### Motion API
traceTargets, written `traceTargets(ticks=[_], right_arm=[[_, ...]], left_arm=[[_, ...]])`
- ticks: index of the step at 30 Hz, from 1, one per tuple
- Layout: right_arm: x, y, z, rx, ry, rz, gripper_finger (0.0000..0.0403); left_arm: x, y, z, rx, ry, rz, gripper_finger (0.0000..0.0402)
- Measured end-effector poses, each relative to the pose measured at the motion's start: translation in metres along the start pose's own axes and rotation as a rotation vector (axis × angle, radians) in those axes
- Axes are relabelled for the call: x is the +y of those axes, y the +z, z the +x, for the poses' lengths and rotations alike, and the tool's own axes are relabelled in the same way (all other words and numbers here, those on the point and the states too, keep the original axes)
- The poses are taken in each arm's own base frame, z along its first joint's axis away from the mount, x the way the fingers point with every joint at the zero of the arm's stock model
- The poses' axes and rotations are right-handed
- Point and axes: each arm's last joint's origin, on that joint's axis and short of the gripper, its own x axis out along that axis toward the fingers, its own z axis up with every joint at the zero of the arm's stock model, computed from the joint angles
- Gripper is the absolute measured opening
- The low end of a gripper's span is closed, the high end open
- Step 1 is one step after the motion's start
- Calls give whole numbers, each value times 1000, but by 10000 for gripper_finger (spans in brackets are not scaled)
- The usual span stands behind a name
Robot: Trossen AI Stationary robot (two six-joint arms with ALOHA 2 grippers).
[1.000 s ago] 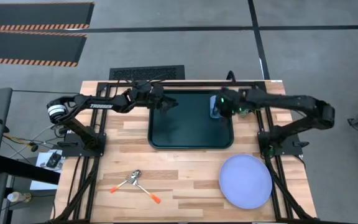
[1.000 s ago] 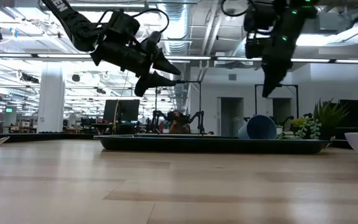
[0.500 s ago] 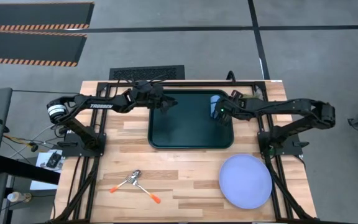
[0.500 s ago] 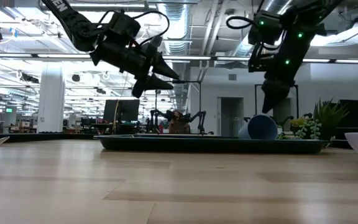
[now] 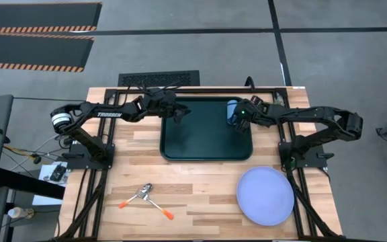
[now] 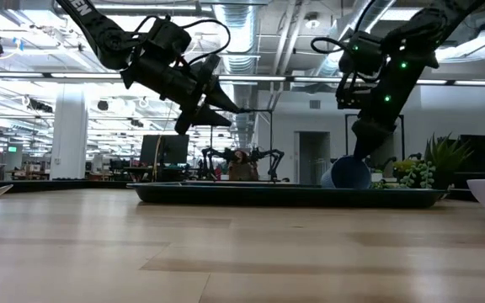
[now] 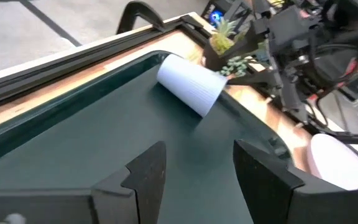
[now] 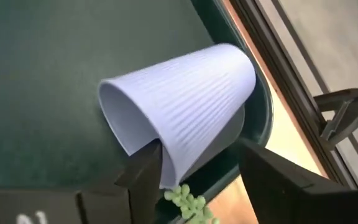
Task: Pick and place plate/cup/fork/spoon on tray
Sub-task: Put the blue cup on the black tray
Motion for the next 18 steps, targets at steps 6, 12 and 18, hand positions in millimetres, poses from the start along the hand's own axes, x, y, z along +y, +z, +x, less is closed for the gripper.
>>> traceTargets(ticks=[6,12,18], right_arm=[[-6,1,2,-9,0,34,135],[-10,0,5,-1,25,93,13],[-9,0,4,5,46,177,6]], left_arm=[[1,-1,0,1,16,-1,174],[1,-1,0,2,16,-1,174],[1,-1,0,3,16,-1,174]])
